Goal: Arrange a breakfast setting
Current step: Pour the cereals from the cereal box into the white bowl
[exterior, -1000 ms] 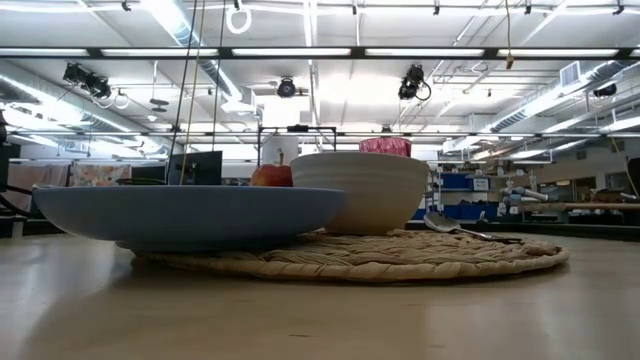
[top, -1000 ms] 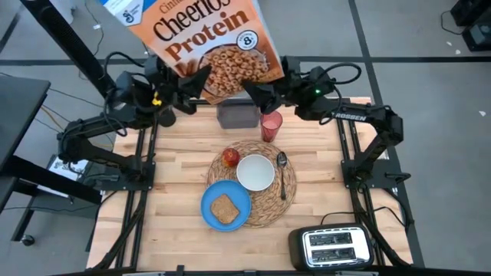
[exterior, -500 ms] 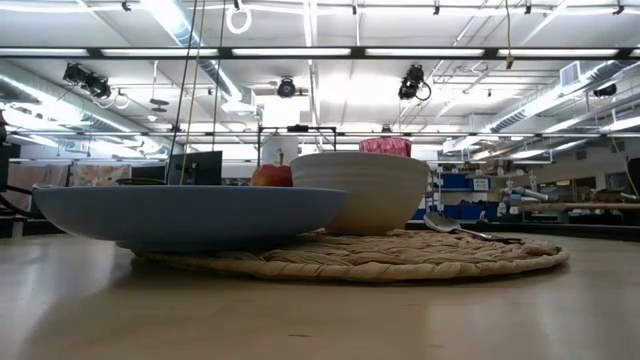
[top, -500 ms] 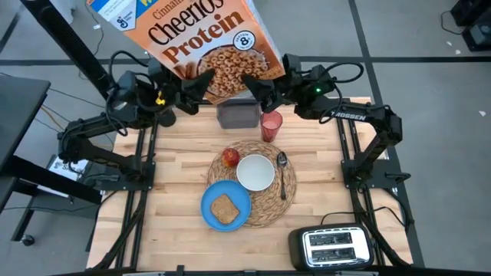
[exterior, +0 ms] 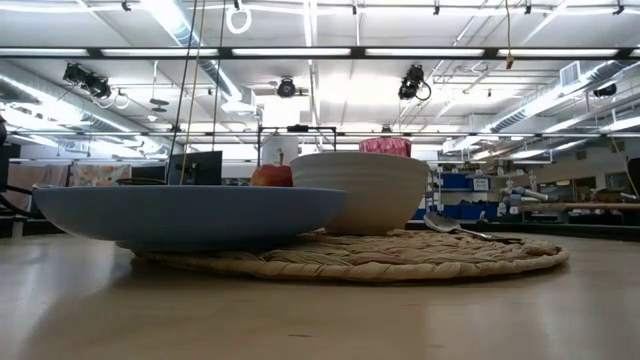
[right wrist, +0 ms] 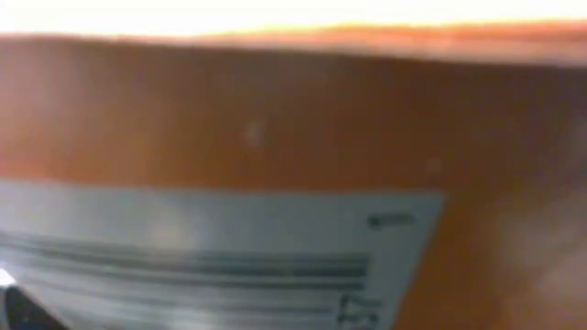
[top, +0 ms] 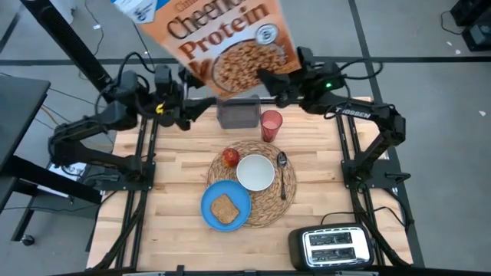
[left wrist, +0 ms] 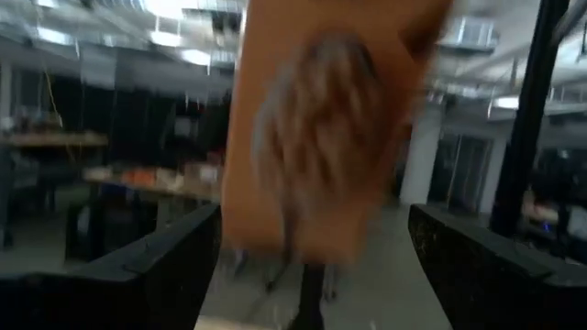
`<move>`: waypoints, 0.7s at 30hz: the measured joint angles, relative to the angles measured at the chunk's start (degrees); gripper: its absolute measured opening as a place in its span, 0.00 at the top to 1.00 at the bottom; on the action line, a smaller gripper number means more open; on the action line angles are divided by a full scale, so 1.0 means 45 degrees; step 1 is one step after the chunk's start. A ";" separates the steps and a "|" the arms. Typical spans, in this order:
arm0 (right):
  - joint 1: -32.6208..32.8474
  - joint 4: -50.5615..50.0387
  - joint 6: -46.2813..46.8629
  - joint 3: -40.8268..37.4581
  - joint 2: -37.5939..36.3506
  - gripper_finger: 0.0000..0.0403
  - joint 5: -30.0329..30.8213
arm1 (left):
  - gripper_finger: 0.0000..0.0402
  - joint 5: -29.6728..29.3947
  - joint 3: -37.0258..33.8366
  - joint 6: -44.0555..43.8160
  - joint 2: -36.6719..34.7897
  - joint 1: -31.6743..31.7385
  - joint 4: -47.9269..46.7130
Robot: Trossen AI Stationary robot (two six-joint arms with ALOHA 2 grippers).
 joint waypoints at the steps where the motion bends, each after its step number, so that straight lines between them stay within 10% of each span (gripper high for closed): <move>1: -0.0115 0.0074 0.0129 -0.0101 -0.0160 0.30 -0.0153 | 0.12 0.0017 0.0000 -0.0033 -0.0204 -0.0009 -0.0590; 10: -0.1743 -0.1577 0.0574 -0.2961 -0.3518 0.30 -0.1371 | 0.12 0.0010 0.0000 -0.1729 -0.2091 -0.0579 -0.4426; 21: -0.3134 -0.6469 -0.0167 -0.7061 -0.8804 0.30 -0.3045 | 0.12 0.0048 0.0019 -0.2586 -0.2769 -0.0602 -0.2739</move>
